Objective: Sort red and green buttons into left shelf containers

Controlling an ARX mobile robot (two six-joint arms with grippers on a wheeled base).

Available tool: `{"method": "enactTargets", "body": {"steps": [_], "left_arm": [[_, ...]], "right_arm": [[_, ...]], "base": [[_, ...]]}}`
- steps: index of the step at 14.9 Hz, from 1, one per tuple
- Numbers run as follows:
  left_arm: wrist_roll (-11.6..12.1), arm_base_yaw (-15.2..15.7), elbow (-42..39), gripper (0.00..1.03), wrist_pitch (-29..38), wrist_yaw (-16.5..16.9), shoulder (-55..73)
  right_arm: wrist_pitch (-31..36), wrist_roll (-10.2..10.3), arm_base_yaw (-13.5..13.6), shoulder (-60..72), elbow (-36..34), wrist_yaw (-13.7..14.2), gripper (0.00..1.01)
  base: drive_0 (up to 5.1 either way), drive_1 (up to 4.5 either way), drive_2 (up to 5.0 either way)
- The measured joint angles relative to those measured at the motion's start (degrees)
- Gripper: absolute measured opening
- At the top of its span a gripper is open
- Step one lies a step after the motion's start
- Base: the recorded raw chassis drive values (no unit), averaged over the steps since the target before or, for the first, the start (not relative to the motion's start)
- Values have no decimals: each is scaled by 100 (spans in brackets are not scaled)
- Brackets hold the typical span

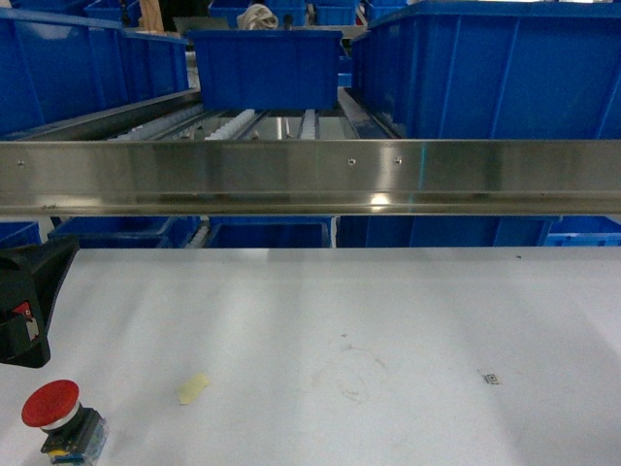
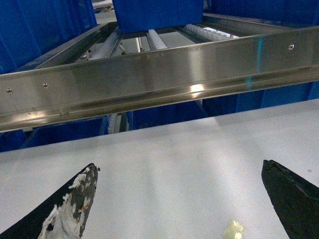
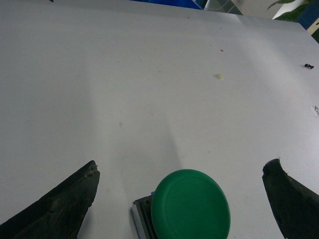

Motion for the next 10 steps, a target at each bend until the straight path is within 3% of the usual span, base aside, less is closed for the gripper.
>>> {"method": "enactTargets", "body": {"steps": [7,10], "left_arm": [[13,0,0,98,2,0,0],[17,0,0,98,2,0,0]], "right_arm": [[-24,-48,-50,542,365,63,98],[-2,-109,-192,658,501,66,98]], "base": [[0,0,0],[0,0,0]]}}
